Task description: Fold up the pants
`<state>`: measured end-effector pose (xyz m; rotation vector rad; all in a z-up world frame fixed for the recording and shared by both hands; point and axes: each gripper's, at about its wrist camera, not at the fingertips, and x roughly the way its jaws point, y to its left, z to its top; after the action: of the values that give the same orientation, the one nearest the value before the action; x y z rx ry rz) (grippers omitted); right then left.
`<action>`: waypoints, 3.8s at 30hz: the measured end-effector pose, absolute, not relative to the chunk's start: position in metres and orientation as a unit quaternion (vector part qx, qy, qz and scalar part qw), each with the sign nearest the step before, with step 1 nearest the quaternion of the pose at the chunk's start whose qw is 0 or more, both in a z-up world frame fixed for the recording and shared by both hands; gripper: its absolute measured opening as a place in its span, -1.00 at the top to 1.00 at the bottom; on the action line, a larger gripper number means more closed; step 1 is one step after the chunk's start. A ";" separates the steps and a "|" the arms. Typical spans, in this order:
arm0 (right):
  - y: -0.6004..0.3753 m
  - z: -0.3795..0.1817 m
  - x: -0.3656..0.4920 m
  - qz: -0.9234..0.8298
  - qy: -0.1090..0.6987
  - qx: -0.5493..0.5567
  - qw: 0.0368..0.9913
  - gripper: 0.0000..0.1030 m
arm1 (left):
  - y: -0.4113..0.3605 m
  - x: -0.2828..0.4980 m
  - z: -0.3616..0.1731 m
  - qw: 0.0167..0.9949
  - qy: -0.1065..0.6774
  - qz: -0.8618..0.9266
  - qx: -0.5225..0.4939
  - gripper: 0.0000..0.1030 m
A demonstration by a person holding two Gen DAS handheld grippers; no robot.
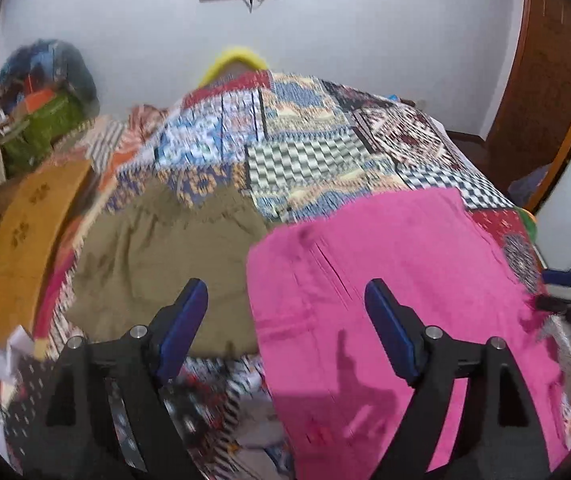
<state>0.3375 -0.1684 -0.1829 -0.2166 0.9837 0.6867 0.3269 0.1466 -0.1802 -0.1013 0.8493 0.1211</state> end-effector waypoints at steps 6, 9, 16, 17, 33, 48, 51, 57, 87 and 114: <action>-0.183 -0.211 0.326 0.333 0.510 -0.081 0.789 0.62 | 0.112 0.289 -0.196 0.896 0.443 0.012 -0.034 -0.58; -0.188 -0.219 0.313 0.328 0.504 -0.098 0.793 0.79 | 0.093 0.272 -0.207 0.890 0.455 -0.016 -0.030 -0.58; -0.207 -0.227 0.295 0.306 0.506 -0.126 0.797 0.82 | 0.076 0.256 -0.207 0.890 0.455 -0.029 -0.017 -0.58; -0.213 -0.228 0.295 0.302 0.508 -0.125 0.797 0.82 | 0.079 0.258 -0.203 0.891 0.452 -0.026 -0.019 -0.58; -0.220 -0.163 0.358 0.262 0.424 -0.078 0.864 0.00 | 0.162 0.370 -0.192 0.910 0.406 0.067 -0.053 -0.04; -0.190 -0.196 0.415 0.262 0.442 -0.048 0.856 0.00 | 0.188 0.403 -0.260 0.884 0.465 0.029 -0.044 0.11; -0.194 -0.196 0.421 0.258 0.441 -0.037 0.859 -0.01 | 0.184 0.402 -0.258 0.887 0.459 0.012 -0.052 0.11; -0.204 -0.193 0.429 0.253 0.436 -0.014 0.864 -0.01 | 0.202 0.396 -0.234 0.894 0.434 0.013 -0.109 0.08; -0.154 -0.221 0.467 0.292 0.454 -0.076 0.838 0.02 | 0.161 0.449 -0.267 0.867 0.484 -0.039 -0.109 -0.21; -0.179 -0.118 0.418 0.300 0.340 -0.029 0.891 0.91 | 0.132 0.406 -0.172 0.916 0.399 -0.020 -0.040 0.60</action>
<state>0.4182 -0.1788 -0.1176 -0.0612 0.7053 0.6236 0.4060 0.1323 -0.1721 -0.0829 0.8210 -0.0402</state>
